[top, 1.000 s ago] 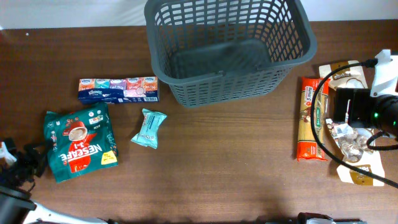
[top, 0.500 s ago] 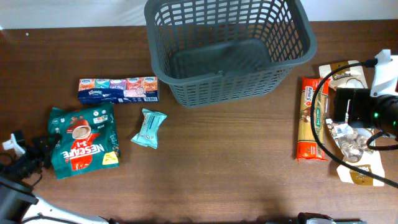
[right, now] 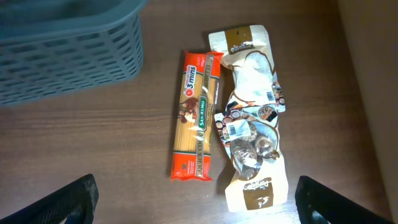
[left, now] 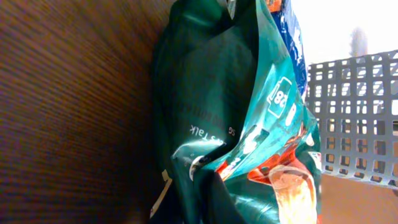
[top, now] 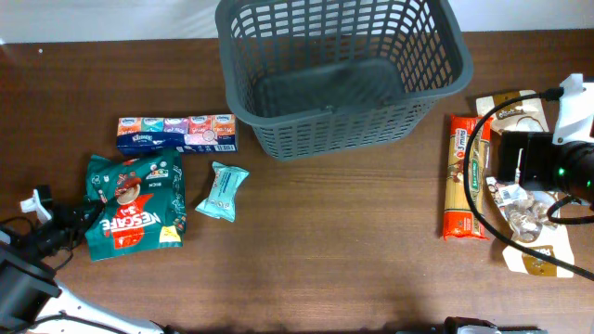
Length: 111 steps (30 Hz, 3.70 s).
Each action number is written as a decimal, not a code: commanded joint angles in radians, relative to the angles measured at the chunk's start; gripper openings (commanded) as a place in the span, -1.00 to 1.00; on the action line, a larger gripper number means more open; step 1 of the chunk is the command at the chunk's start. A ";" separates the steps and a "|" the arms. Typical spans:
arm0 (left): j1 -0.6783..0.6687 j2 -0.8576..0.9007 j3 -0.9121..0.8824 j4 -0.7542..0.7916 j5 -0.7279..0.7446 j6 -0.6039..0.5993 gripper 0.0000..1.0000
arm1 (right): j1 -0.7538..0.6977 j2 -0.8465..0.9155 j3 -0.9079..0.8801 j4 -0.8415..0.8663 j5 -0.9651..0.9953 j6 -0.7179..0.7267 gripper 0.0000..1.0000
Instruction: Pack container
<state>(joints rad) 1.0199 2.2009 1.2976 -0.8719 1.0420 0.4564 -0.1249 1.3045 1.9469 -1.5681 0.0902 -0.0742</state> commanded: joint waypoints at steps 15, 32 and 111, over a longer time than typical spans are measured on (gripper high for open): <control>-0.008 -0.082 -0.001 -0.027 -0.040 0.000 -0.97 | -0.006 -0.006 0.017 0.000 0.019 0.011 0.98; -0.066 -0.537 0.031 -0.030 -0.044 -0.131 -0.97 | -0.006 -0.006 0.017 0.000 0.019 0.011 0.98; -0.467 -0.566 0.098 -0.082 -1.132 -0.655 0.94 | -0.006 -0.006 0.017 0.000 0.019 0.011 0.98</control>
<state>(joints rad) 0.5564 1.6207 1.3895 -0.9638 -0.1005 -0.0795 -0.1249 1.3045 1.9469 -1.5677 0.0902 -0.0746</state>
